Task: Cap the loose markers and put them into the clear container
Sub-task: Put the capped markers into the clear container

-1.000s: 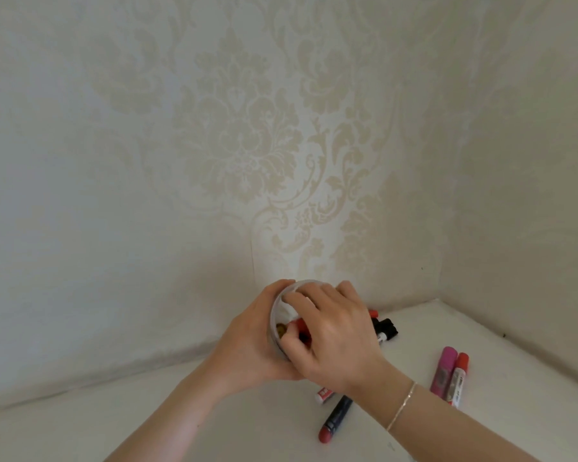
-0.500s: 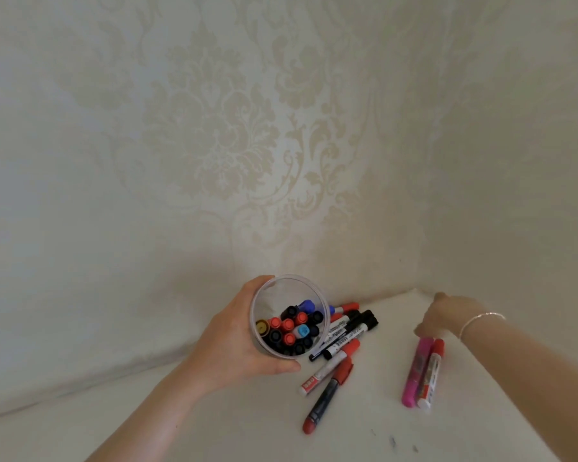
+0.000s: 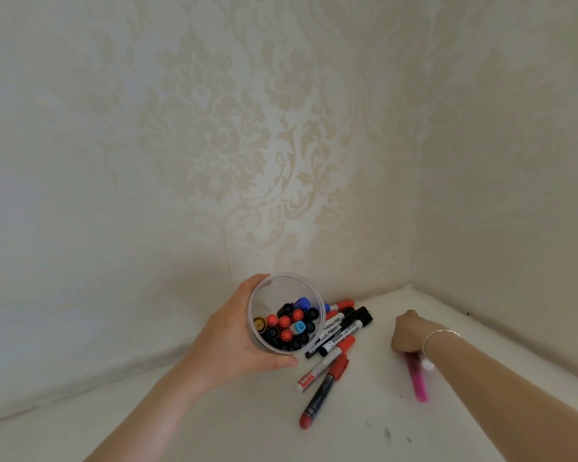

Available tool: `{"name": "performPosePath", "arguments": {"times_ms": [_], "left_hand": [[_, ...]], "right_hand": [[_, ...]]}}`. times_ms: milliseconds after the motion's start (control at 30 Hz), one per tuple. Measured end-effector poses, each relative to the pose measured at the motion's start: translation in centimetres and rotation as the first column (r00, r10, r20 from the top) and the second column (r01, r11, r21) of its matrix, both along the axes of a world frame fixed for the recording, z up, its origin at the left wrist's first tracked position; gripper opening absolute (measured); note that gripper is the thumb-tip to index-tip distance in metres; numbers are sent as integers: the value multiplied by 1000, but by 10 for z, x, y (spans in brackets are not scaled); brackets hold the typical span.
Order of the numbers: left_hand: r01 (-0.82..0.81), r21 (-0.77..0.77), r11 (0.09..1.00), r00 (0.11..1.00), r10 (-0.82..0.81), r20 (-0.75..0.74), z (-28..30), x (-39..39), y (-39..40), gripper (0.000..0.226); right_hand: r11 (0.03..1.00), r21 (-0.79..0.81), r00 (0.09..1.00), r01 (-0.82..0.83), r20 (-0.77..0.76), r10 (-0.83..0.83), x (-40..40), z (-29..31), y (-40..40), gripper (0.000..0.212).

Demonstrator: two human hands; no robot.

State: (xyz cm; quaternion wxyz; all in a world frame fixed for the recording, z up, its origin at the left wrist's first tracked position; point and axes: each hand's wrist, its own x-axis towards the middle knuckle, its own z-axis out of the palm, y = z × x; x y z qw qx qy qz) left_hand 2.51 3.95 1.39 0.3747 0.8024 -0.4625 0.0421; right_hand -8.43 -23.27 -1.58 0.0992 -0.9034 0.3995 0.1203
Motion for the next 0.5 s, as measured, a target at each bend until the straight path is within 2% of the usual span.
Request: {"name": "performPosePath", "arguments": {"times_ms": [33, 67, 100, 133, 167, 200, 233, 267, 300, 367, 433, 500], "left_hand": [[-1, 2, 1000, 1000, 1, 2, 0, 0, 0, 113], [0, 4, 1000, 1000, 0, 2, 0, -1, -1, 114], [-1, 3, 1000, 1000, 1, 1, 0, -1, -1, 115], [-3, 3, 1000, 1000, 3, -1, 1, -1, -1, 115], [-7, 5, 1000, 1000, 7, -2, 0, -1, -2, 116], [-8, 9, 1000, 1000, 8, -1, 0, -1, -2, 116], [-9, 11, 1000, 1000, 9, 0, 0, -1, -3, 116], [-8, 11, 1000, 1000, 7, 1, 0, -1, -3, 116], [-5, 10, 1000, 1000, 5, 1, 0, -1, -3, 115], [-2, 10, 1000, 1000, 2, 4, 2, -1, -3, 114], [0, 12, 1000, 1000, 0, -2, 3, -2, -3, 115], [4, 10, 1000, 1000, -4, -16, 3, -3, -4, 115]], "right_hand": [[998, 55, 993, 21, 119, -27, 3, 0, -2, 32], [994, 102, 950, 39, 305, -68, 6, 4, -1, 29], [982, 177, 864, 62, 483, -142, 10, 12, 4, 29], [962, 270, 711, 49, 667, -224, 14, 27, 12, 27], [941, 339, 520, -13, 806, -283, 18, 43, 23, 20], [913, 388, 335, -128, 883, -328, 19, 62, 38, 11], [879, 401, 191, -258, 913, -360, 19, 81, 54, 3], [843, 382, 96, -379, 922, -375, 16, 99, 72, 2], [822, 340, 37, -458, 931, -364, 13, 111, 88, 4], [831, 227, -11, -509, 963, -270, 10, 126, 114, 10], [866, 110, -70, -487, 984, -165, 11, 127, 131, 16], [897, 23, -144, -442, 985, -96, 14, 122, 140, 8]]}}
